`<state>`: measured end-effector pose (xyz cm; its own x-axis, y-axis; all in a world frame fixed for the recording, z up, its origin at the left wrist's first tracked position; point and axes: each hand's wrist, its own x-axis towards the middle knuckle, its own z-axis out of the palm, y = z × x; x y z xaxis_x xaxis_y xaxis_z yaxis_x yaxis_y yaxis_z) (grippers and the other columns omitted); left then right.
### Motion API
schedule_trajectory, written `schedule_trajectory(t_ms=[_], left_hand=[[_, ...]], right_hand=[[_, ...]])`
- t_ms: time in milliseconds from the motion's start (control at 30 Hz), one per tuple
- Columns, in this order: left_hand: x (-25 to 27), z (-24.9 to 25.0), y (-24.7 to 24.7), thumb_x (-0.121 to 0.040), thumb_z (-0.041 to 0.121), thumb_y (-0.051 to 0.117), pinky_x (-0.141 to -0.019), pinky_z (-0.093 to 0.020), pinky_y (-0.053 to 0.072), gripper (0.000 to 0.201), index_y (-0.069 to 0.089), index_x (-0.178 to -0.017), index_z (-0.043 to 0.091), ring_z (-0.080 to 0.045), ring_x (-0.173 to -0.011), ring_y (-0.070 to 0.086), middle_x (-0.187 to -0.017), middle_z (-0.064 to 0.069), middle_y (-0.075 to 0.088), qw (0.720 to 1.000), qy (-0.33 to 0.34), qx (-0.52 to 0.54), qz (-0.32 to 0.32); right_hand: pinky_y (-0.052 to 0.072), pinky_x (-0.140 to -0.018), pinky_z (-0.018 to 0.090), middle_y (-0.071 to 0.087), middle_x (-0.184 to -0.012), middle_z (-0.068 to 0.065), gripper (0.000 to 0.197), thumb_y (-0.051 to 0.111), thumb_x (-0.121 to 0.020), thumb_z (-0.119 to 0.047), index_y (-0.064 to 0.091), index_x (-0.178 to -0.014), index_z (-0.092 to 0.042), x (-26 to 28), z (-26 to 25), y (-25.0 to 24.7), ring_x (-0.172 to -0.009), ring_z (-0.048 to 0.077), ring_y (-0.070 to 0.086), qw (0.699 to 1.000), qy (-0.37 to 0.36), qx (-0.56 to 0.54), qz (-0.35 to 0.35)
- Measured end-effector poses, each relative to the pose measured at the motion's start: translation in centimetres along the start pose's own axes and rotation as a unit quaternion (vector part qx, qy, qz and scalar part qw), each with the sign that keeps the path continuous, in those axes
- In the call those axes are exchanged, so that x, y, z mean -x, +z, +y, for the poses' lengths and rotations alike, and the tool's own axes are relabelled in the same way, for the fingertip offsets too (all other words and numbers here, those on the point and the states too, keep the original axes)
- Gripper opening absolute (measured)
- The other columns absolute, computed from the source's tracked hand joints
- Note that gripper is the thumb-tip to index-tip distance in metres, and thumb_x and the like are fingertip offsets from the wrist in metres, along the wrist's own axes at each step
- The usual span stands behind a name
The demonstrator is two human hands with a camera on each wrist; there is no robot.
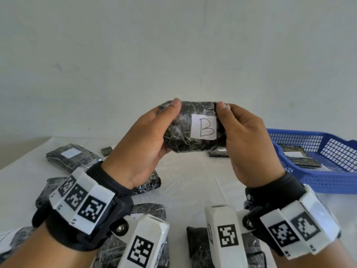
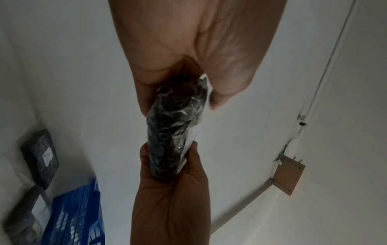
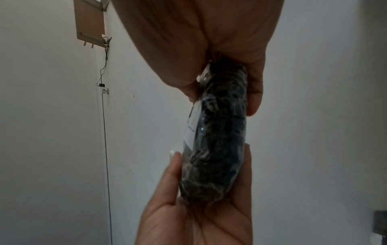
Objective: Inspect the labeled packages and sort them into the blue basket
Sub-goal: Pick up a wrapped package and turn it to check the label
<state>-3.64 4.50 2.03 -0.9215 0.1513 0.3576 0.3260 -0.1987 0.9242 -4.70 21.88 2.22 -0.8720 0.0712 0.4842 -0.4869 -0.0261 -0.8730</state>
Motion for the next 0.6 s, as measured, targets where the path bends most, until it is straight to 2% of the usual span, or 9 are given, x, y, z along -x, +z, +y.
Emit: schedule_trajectory(t_ms=[67, 133, 233, 300, 367, 400, 433, 500, 600], left_hand=[[0.01, 0.07, 0.03, -0.102, 0.03, 0.055, -0.081, -0.026, 0.059, 0.02, 0.073, -0.102, 0.021, -0.009, -0.094, 0.076, -0.098, 0.003, 0.08, 1.0, 0.01, 0.01, 0.019], [-0.12, 0.05, -0.12, -0.104, 0.028, 0.054, -0.074, -0.021, 0.058, 0.02, 0.073, -0.101, 0.022, -0.006, -0.09, 0.075, -0.096, 0.005, 0.08, 0.999, 0.017, 0.013, 0.04], [-0.09, 0.29, -0.19, -0.101, 0.037, 0.054, -0.087, -0.031, 0.058, 0.03, 0.072, -0.113, 0.016, -0.012, -0.1, 0.075, -0.106, 0.0, 0.08, 1.0, -0.001, 0.003, 0.022], [0.0, 0.31, -0.08, -0.101, 0.039, 0.053, -0.097, -0.038, 0.057, 0.034, 0.071, -0.116, 0.014, -0.013, -0.102, 0.075, -0.106, 0.0, 0.08, 1.0, -0.007, -0.013, 0.022], [0.02, 0.26, -0.06, -0.106, 0.034, 0.05, -0.084, -0.031, 0.058, 0.026, 0.072, -0.108, 0.02, -0.008, -0.092, 0.075, -0.098, 0.004, 0.081, 0.999, 0.006, -0.025, 0.038], [0.05, 0.27, -0.04, -0.107, 0.033, 0.049, -0.08, -0.028, 0.057, 0.027, 0.073, -0.105, 0.021, -0.008, -0.09, 0.076, -0.096, 0.005, 0.08, 0.999, 0.007, -0.029, 0.042], [0.08, 0.25, 0.05, -0.107, 0.036, 0.049, -0.082, -0.03, 0.057, 0.03, 0.073, -0.106, 0.018, -0.012, -0.091, 0.076, -0.097, 0.002, 0.08, 0.998, 0.006, -0.042, 0.039], [0.18, -0.04, 0.3, -0.106, 0.043, 0.052, -0.098, -0.046, 0.056, 0.039, 0.069, -0.112, 0.008, -0.027, -0.103, 0.073, -0.107, -0.012, 0.077, 0.997, 0.008, -0.075, 0.029], [0.24, -0.37, 0.53, -0.103, 0.04, 0.059, -0.104, -0.055, 0.053, 0.023, 0.071, -0.104, 0.02, -0.026, -0.106, 0.074, -0.108, -0.009, 0.078, 0.995, 0.028, -0.081, 0.06]], right_hand=[[0.058, -0.094, 0.064, 0.076, -0.107, 0.025, 0.037, 0.053, -0.11, -0.031, 0.07, -0.113, 0.002, 0.0, -0.15, 0.06, -0.102, 0.045, 0.073, 0.999, 0.021, -0.027, 0.001], [0.059, -0.093, 0.06, 0.079, -0.099, 0.013, 0.028, 0.054, -0.109, -0.032, 0.066, -0.117, -0.008, 0.02, -0.25, 0.15, -0.092, 0.03, 0.075, 0.999, 0.022, -0.03, 0.014], [0.058, -0.074, 0.062, 0.075, -0.085, 0.022, 0.016, 0.058, -0.107, -0.028, 0.06, -0.101, -0.014, 0.16, 0.07, 0.55, -0.074, 0.03, 0.066, 0.998, -0.016, 0.005, 0.057], [0.059, -0.066, 0.054, 0.073, -0.076, 0.018, 0.018, 0.06, -0.106, -0.027, 0.06, -0.094, -0.014, 0.25, 0.05, 0.72, -0.068, 0.027, 0.065, 0.997, -0.029, 0.005, 0.074], [0.056, -0.06, 0.038, 0.07, -0.066, 0.002, 0.019, 0.061, -0.105, -0.03, 0.062, -0.094, -0.014, 0.37, -0.28, 0.65, -0.061, 0.015, 0.063, 0.997, -0.034, 0.006, 0.067], [0.056, -0.057, 0.036, 0.07, -0.064, 0.002, 0.02, 0.063, -0.103, -0.032, 0.062, -0.094, -0.015, 0.46, -0.47, 0.62, -0.059, 0.013, 0.063, 0.997, -0.04, 0.02, 0.06], [0.059, -0.059, 0.04, 0.073, -0.069, 0.006, 0.02, 0.065, -0.102, -0.033, 0.062, -0.094, -0.015, 0.47, -0.47, 0.59, -0.06, 0.016, 0.065, 0.996, -0.048, 0.038, 0.058], [0.062, -0.064, 0.055, 0.076, -0.081, 0.013, 0.021, 0.069, -0.101, -0.035, 0.062, -0.093, -0.016, 0.48, -0.24, 0.59, -0.069, 0.029, 0.072, 0.993, -0.067, 0.067, 0.069], [0.061, -0.07, 0.056, 0.078, -0.089, 0.008, 0.027, 0.073, -0.097, -0.041, 0.061, -0.099, -0.017, 0.52, 0.17, 0.63, -0.081, 0.033, 0.075, 0.991, -0.069, 0.087, 0.075]])
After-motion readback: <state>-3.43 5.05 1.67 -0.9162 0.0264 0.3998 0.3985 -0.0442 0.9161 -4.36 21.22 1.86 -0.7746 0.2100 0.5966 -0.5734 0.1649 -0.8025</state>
